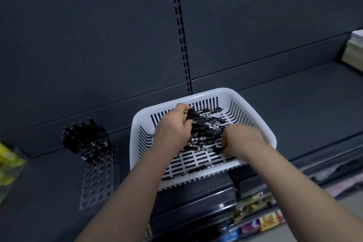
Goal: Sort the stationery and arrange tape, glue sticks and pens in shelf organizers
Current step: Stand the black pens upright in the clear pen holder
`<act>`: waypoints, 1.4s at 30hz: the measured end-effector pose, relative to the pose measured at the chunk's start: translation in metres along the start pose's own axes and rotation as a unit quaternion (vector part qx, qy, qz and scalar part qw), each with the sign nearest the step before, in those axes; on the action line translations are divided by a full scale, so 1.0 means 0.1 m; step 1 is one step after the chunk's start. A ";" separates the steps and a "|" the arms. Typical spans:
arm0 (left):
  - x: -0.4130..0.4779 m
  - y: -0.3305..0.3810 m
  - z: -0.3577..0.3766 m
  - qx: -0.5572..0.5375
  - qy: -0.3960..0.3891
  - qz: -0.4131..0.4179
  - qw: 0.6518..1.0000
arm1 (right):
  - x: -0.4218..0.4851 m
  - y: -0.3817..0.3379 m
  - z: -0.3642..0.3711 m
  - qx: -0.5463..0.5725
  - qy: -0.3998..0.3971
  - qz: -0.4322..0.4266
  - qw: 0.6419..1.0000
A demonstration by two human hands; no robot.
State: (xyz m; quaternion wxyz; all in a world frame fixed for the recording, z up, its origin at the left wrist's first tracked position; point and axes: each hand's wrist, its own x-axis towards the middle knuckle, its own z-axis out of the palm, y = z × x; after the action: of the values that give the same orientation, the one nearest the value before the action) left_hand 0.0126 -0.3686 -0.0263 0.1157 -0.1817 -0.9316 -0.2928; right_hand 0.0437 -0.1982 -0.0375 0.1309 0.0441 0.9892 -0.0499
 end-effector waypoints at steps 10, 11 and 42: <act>-0.05 -0.37 -0.72 -0.178 0.211 -0.055 0.960 | -0.06 -0.21 -0.24 0.508 0.179 -0.156 0.828; -0.07 -0.42 -0.84 -0.189 0.235 -0.055 0.952 | -0.06 -0.33 -0.31 0.513 0.206 -0.185 0.812; -0.74 -1.87 -1.43 0.094 0.213 -0.070 0.970 | 0.26 -2.52 -0.11 0.453 0.235 -0.289 0.810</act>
State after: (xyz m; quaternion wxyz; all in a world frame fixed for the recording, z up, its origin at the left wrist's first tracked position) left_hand 0.0197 -0.6150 -0.0300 0.3072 -0.0375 -0.9194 -0.2429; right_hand -0.0089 -0.4449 -0.0119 -0.1609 -0.1787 0.8224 -0.5156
